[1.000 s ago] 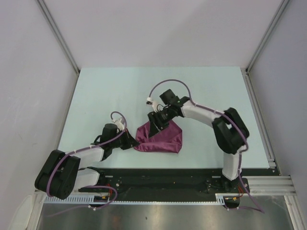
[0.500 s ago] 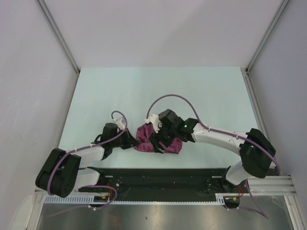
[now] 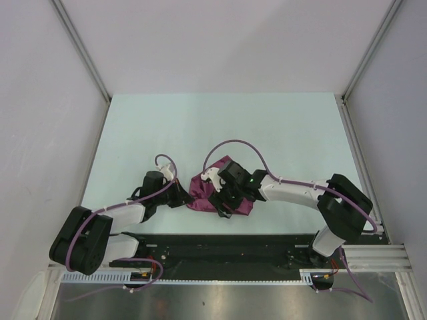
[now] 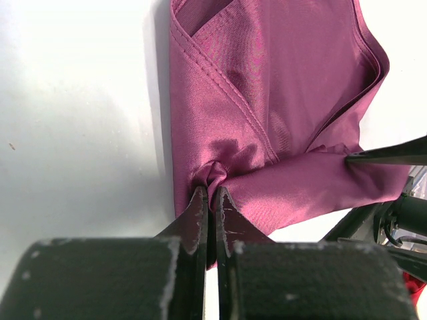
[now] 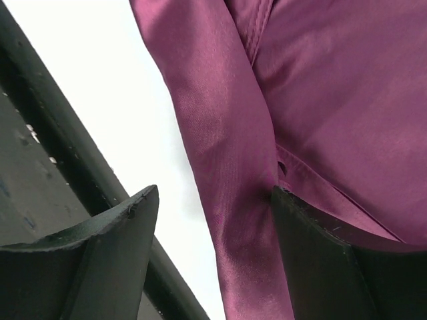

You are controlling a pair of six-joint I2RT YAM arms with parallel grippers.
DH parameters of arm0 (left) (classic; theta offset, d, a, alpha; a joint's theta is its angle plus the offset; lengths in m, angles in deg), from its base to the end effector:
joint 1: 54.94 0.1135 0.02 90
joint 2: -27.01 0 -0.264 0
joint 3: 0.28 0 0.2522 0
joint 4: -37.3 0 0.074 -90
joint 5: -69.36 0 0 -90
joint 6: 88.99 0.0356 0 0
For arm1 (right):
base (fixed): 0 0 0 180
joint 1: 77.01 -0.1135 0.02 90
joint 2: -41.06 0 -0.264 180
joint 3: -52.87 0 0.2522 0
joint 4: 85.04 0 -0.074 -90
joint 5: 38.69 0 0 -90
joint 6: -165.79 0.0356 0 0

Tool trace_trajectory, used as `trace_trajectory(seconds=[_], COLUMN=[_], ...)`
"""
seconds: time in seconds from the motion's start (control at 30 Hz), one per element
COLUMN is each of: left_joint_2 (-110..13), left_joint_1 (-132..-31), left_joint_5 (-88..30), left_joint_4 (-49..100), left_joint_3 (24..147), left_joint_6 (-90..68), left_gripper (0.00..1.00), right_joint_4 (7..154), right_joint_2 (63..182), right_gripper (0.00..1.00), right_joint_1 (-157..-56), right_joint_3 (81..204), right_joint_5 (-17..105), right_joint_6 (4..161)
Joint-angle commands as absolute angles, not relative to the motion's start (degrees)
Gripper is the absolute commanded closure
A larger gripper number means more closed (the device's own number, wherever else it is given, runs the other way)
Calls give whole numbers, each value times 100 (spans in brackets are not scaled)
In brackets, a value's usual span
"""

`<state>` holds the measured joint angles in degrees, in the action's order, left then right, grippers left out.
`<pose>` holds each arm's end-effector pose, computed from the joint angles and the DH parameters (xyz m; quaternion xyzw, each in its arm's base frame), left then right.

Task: Fold the napkin, place the utensils inside, and roll it up
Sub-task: Roll the napkin at the center of the board.

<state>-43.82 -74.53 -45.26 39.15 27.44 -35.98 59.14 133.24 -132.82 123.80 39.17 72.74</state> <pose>0.1810 -0.0802 0.1204 -0.0477 0.8930 -0.3621 0.2629 0.1760 0.2724 0.1946 -0.4947 0.8158 0.2161 0.2074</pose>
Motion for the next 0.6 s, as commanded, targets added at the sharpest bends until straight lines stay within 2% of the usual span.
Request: trace_trajectory(seconds=[0.0, 0.23, 0.33, 0.37, 0.47, 0.57], left_joint_2=[-4375, -4392, -4375, -4366, -4331, -4225], left_joint_1=[-7462, -7462, -7462, -7462, -7462, -7462], left_joint_5=[-4464, -4472, -4473, -4464, -4411, -4376], left_joint_4=[3663, 3655, 3646, 3620, 3541, 3461], left_joint_3=[2816, 2825, 2869, 2877, 2930, 3009], left_joint_6=[-3397, -3379, -3379, -3388, -3379, -3414], left_gripper=[100, 100, 100, 100, 100, 98], right_joint_4=[6160, 6257, 6134, 6082, 5871, 5669], right_joint_2=[13431, 13738, 13940, 14002, 14169, 14336], right_gripper=[27, 31, 39, 47, 59, 67], right_joint_1=[-13335, -13326, -13309, -13308, -13291, -13203], right_joint_3=[12227, 12174, 12244, 12261, 12314, 12332], right_joint_5=[4050, 4050, 3962, 3918, 3761, 3375], right_joint_6=[7219, 7263, 7280, 7297, 7350, 7438])
